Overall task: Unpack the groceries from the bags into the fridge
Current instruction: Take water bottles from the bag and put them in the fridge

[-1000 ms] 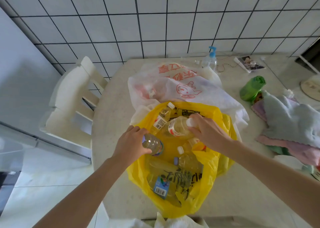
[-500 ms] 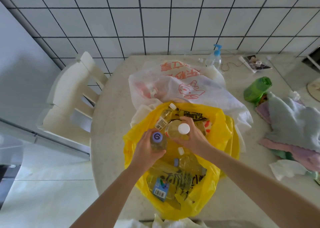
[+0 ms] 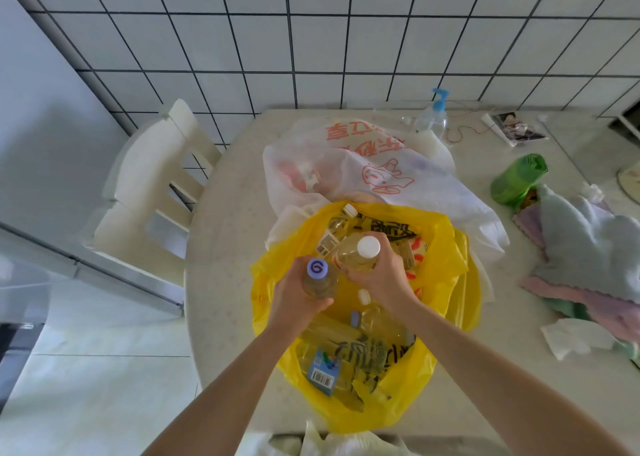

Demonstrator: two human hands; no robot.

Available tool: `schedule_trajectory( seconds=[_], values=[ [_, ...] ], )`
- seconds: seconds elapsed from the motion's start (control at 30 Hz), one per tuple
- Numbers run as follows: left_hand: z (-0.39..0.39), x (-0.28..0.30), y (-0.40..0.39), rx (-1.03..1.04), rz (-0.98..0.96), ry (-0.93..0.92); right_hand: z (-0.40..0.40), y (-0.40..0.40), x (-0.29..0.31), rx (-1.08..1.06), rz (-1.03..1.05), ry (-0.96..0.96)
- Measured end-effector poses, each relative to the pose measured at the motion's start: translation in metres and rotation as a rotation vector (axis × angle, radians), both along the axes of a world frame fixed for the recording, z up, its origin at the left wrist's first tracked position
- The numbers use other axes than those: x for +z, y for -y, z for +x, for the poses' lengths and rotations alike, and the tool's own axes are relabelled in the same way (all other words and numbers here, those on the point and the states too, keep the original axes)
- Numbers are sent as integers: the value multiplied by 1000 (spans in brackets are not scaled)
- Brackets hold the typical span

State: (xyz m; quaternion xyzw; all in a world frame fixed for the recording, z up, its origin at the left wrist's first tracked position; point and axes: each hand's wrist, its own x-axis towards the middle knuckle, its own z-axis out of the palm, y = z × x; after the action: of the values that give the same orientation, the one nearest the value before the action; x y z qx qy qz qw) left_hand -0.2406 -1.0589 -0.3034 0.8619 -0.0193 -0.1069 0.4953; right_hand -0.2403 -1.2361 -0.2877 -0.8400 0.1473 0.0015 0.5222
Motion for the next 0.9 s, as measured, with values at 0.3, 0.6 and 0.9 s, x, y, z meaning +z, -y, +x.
schedule_trajectory(
  seconds=[0.3, 0.6, 0.9],
  values=[
    [-25, 61, -35, 85, -284, 147, -49, -15, 72, -135, -81, 230],
    [-86, 106, -92, 90, -400, 192, -136, -58, 121, -219, 62, 352],
    [-176, 113, -136, 222, -356, 166, -220, -103, 112, -59, 187, 317]
  ],
)
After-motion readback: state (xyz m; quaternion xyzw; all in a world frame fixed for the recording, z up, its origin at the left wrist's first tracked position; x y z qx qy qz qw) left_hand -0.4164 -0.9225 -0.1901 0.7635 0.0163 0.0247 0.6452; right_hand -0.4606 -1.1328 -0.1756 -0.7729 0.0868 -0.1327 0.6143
